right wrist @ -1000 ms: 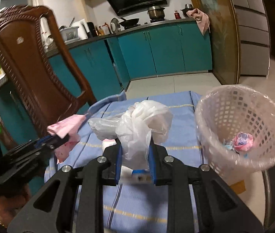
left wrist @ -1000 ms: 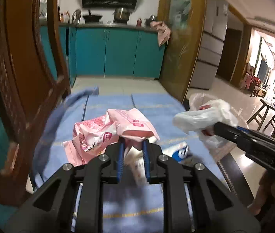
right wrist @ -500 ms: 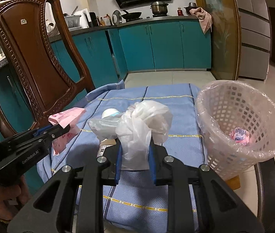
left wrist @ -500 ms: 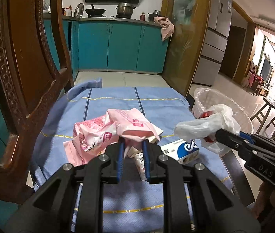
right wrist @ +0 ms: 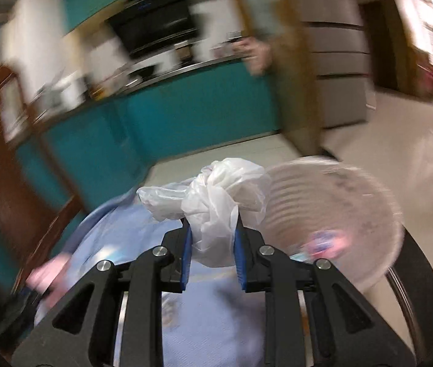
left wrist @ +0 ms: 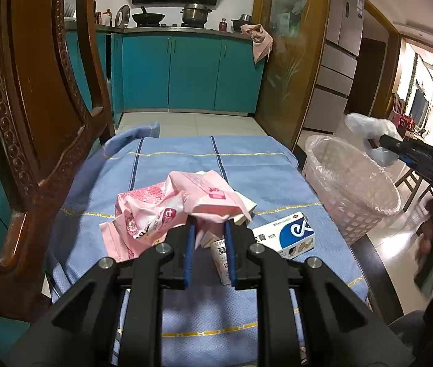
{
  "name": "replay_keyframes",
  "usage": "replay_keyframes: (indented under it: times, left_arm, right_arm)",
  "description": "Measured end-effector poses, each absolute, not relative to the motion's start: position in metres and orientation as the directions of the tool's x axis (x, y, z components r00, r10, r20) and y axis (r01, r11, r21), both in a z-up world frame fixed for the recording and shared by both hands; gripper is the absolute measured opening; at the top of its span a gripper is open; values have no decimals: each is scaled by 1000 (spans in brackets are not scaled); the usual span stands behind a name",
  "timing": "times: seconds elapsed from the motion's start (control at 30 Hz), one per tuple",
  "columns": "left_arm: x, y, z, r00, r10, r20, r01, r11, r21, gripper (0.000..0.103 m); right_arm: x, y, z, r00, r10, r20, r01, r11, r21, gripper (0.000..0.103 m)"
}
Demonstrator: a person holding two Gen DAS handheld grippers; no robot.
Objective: Collect trash
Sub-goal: 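Carry the white bag into the basket and open the right tool while the left holds the wrapper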
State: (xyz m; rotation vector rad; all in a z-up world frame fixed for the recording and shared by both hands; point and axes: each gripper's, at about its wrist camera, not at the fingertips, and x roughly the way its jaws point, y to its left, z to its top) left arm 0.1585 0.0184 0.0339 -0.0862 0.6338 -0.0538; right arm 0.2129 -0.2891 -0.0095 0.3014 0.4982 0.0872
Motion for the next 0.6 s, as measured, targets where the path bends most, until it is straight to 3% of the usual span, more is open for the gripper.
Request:
replay_keyframes:
  times: [0.1, 0.17, 0.2, 0.23, 0.33, 0.43, 0.6]
  left_arm:
    - [161, 15, 32, 804, -75, -589, 27, 996, -90, 18]
    - [162, 11, 31, 803, -77, -592, 35, 996, -82, 18]
    - [162, 9, 32, 804, -82, -589, 43, 996, -80, 18]
    - [162, 7, 32, 806, -83, -586, 49, 996, -74, 18]
    - [163, -5, 40, 807, -125, -578, 97, 992, -79, 18]
    - [170, -31, 52, 800, -192, -568, 171, 981, -91, 18]
    - [209, -113, 91, 770, -371, -520, 371, 922, -110, 18]
  right_arm:
    - [250, -319, -46, 797, 143, -586, 97, 929, 358, 59]
    - [251, -334, -54, 776, 170, -608, 140, 893, 428, 59]
    - [240, -342, -46, 809, 174, -562, 137, 873, 468, 63]
    - [231, -347, -39, 836, 167, -522, 131, 865, 485, 76]
    - [184, -366, -18, 935, 82, -344, 132, 820, 556, 97]
    - [157, -379, -11, 972, 22, -235, 133, 771, 622, 98]
    - [150, -390, -15, 977, -1, -214, 147, 728, 670, 98]
